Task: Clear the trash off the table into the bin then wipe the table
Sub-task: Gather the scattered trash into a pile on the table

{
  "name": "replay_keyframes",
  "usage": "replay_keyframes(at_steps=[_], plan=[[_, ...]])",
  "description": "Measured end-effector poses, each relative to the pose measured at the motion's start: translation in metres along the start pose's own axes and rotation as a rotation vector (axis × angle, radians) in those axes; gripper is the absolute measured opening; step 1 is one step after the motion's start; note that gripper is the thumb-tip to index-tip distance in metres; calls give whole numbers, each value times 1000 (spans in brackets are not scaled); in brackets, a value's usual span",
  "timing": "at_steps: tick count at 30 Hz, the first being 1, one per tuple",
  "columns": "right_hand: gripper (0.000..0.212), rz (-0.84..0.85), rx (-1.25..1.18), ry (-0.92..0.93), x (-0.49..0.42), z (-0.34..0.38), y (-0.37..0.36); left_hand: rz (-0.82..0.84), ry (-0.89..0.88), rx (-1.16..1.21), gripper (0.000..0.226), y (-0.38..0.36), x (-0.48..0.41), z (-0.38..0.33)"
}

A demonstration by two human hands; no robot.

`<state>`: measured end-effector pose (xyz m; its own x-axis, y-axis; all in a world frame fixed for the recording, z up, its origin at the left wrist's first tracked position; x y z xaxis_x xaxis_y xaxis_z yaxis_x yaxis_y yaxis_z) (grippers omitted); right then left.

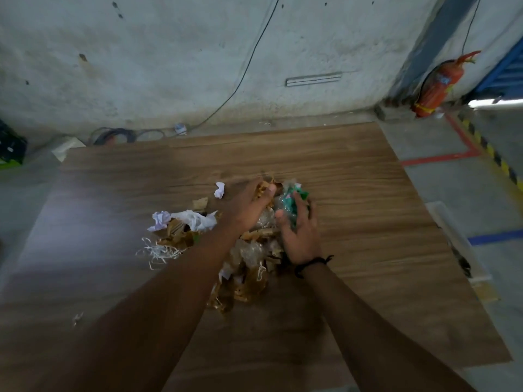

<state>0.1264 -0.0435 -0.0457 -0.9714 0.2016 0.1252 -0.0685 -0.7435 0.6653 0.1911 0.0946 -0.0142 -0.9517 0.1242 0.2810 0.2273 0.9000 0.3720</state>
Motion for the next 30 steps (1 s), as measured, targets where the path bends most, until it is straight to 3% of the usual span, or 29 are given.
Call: replay_keyframes(at_steps=[8,12,15,18,21,30], plan=[[72,-124,-305,-11,-5,19,-23,-67,-4,227,22,-3,10,-1],[60,-164,-457,-21,-10,25,-34,-68,1,310,45,-2,7,6],[47,-154,-583,-40,-13,26,-41,-79,-32,369,45,1,7,4],[49,-151,-651,-20,-15,33,-38,-99,-50,429,44,2,8,2],[47,-163,-700,24,-18,45,-28,-137,-77,499,61,2,10,-3],[35,-193,-869,91,-16,82,16,-188,-233,604,48,8,29,-48]])
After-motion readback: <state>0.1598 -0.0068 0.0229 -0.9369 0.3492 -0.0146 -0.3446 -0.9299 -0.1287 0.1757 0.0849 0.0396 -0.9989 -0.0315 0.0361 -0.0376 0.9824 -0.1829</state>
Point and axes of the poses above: each hand's wrist, its own x-axis away from the middle knuckle, its own y-axis out of the back of the hand, z = x × y, the point moved 1 cm from there along -x, towards the middle knuckle, and after that the axes turned 8 degrees about x, right-handed, at the moved point
